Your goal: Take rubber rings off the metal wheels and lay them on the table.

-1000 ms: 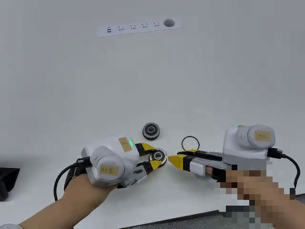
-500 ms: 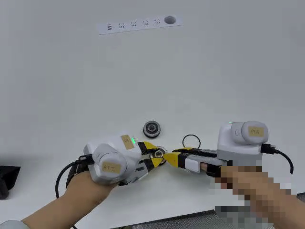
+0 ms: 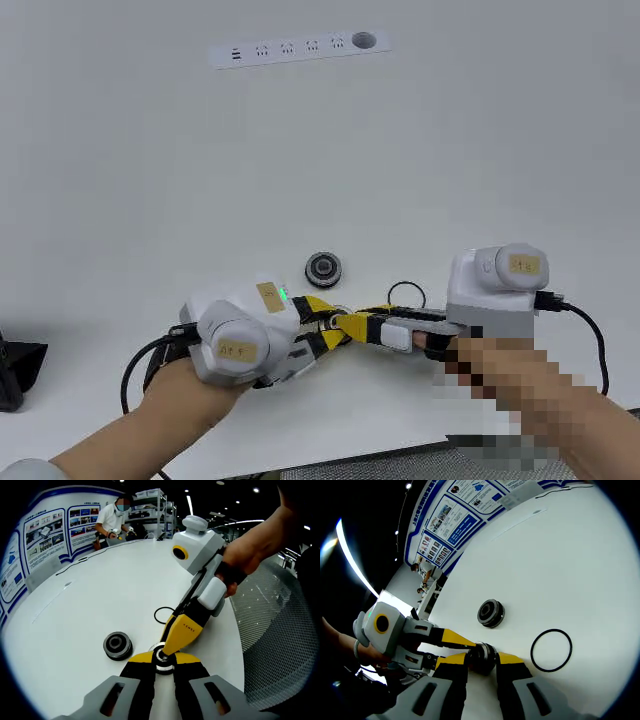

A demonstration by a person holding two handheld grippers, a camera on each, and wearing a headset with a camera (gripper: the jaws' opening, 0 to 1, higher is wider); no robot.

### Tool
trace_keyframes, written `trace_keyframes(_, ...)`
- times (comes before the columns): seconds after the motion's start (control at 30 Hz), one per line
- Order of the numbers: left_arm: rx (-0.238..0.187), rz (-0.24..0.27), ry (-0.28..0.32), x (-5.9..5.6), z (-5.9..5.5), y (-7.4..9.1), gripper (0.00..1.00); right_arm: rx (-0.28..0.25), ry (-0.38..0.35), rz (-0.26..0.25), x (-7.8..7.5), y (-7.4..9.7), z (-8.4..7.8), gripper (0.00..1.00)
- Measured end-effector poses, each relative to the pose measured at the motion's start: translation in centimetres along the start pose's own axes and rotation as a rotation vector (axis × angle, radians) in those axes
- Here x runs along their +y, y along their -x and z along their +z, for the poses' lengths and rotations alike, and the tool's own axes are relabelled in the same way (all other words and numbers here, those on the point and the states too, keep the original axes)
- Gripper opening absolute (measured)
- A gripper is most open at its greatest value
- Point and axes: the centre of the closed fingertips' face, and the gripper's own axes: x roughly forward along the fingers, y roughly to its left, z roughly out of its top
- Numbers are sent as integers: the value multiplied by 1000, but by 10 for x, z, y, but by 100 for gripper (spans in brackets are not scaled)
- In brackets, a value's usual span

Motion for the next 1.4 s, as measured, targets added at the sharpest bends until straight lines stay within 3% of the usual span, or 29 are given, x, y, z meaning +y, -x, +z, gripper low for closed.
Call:
trace_keyframes(0.17, -1, 1, 0, 0, 0, 0, 14, -2, -42, 15, 1, 3, -1, 24)
trace_keyframes(0.2, -2, 1, 1, 0, 0, 0, 14, 6, -82, 45, 6, 4, -3, 24)
trace_keyframes(0.3, -3, 0, 1, 0, 0, 0, 14, 9, -123, 56, 4, 7, -4, 23)
trace_keyframes(0.93, -6, 2, 7, 0, 0, 0, 14, 17, -96, 12, -6, 11, -4, 5)
trace_keyframes(1.4, -8, 3, 12, 0, -1, 0, 14, 14, -62, 8, -2, 11, -2, 2)
